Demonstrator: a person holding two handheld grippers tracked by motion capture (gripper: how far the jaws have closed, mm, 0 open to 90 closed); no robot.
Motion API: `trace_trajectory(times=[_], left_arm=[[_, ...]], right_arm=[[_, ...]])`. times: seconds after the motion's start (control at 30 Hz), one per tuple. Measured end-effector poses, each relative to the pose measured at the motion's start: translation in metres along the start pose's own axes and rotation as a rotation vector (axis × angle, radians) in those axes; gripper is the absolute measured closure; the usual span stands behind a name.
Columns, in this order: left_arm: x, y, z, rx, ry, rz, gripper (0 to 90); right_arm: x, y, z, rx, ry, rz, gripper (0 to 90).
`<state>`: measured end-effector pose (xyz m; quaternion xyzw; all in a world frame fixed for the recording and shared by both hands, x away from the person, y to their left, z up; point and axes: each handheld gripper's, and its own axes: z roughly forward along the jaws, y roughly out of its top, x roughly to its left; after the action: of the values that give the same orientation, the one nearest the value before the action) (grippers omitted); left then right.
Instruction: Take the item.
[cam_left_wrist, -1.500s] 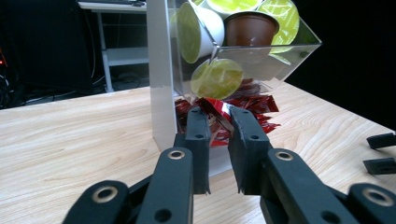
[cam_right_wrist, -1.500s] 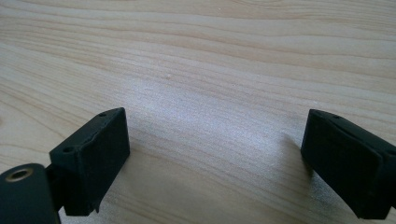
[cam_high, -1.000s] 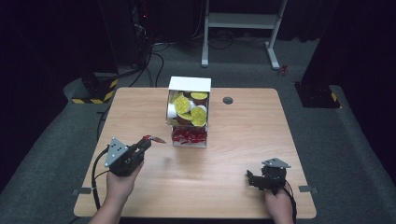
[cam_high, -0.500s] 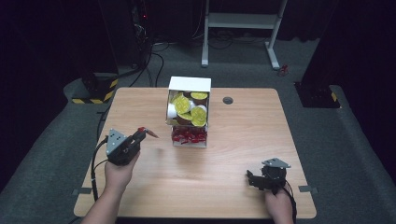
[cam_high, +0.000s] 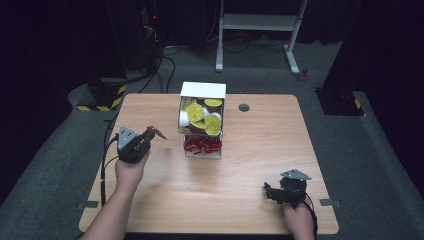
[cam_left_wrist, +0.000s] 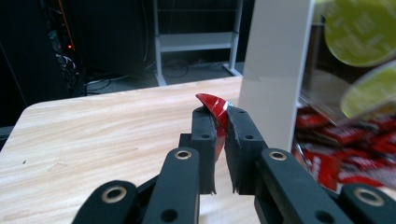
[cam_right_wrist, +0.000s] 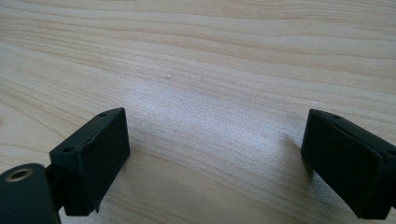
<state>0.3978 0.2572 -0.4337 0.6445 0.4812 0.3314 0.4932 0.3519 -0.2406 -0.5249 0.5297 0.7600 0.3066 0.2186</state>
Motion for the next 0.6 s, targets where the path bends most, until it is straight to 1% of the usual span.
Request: trace_trajectory(times=[0.03,0.17,0.27,0.4,0.5,0.6], left_arm=[[0.002,0.001,0.005,0.000,0.007,-0.004,82.1],[0.006,0.001,0.011,-0.006,0.007,-0.016,82.1],[0.010,0.002,0.019,0.000,0.014,-0.025,82.2],[0.013,0.002,0.023,-0.007,0.018,-0.037,82.3],[0.015,0.002,0.025,-0.014,0.017,-0.033,82.3],[0.016,0.000,0.029,-0.010,0.025,-0.037,82.4]], right_arm=[[0.000,0.000,0.000,0.000,0.000,0.000,7.8],[0.000,0.000,0.000,0.000,0.000,0.000,7.8],[0.000,0.000,0.000,0.000,0.000,0.000,7.8],[0.000,0.000,0.000,0.000,0.000,0.000,7.8],[0.000,0.000,0.000,0.000,0.000,0.000,7.8],[0.000,0.000,0.000,0.000,0.000,0.000,7.8]])
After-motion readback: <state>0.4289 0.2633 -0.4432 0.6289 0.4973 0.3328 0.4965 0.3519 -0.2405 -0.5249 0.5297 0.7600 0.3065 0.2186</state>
